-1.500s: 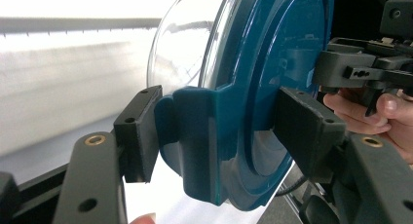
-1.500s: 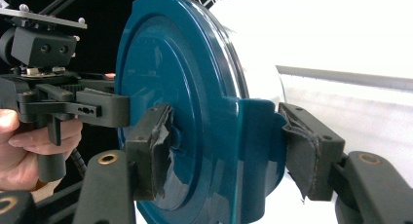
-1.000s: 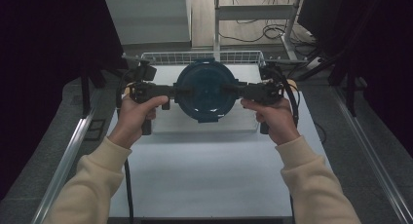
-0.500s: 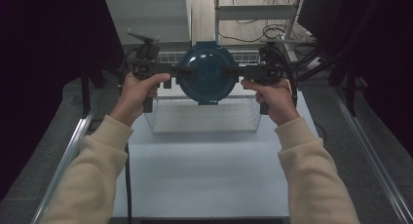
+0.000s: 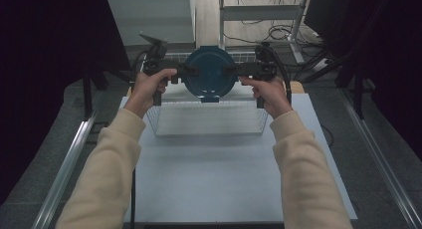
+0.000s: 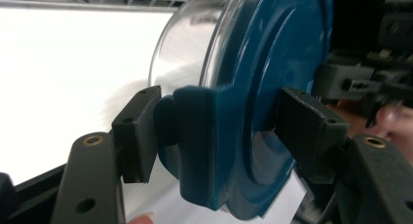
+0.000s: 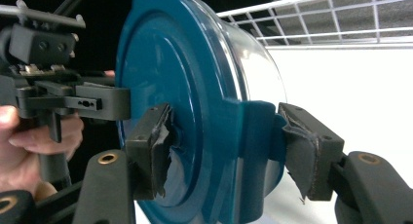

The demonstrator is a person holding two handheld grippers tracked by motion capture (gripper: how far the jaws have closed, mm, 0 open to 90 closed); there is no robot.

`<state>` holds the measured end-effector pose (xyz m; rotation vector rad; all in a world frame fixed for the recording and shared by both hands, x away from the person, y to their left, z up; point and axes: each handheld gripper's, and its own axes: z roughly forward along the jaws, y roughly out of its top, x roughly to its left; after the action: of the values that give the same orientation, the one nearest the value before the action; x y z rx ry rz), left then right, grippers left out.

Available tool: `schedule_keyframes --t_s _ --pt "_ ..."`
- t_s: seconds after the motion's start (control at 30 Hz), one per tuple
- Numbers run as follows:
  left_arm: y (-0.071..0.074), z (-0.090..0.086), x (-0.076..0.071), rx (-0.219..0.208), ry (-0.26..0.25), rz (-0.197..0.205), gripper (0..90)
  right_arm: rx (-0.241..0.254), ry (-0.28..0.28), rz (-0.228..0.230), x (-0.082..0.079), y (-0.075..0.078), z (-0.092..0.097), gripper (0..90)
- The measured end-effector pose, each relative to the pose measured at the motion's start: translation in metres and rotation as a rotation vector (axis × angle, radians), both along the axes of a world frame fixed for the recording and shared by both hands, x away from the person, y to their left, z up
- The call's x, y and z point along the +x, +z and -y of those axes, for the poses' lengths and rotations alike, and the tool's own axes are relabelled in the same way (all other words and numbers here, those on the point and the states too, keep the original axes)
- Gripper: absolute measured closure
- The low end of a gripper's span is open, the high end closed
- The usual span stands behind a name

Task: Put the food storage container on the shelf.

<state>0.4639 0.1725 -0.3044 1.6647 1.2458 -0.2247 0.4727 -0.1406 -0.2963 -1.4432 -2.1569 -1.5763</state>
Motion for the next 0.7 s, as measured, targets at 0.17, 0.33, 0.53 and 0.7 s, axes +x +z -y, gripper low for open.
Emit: schedule_keyframes --t_s 0.17,0.33,0.53,0.7 --pt "-0.008 -0.003 0.011 -0.051 0.022 -0.034 35.2 0.014 -0.024 -0.026 0.011 -0.003 -0.001 38.4" --pt "-0.016 -0.001 0.02 -0.081 0.059 -0.075 32.8 0.055 -0.051 -0.122 0.027 -0.01 0.0 36.2" --pt "-0.027 -0.002 0.029 -0.133 0.093 -0.101 31.4 0.086 -0.068 -0.176 0.035 -0.021 0.001 32.9" --pt "-0.03 0.0 0.028 -0.143 0.102 -0.062 31.4 0.079 -0.067 -0.164 0.034 -0.023 0.001 29.6"
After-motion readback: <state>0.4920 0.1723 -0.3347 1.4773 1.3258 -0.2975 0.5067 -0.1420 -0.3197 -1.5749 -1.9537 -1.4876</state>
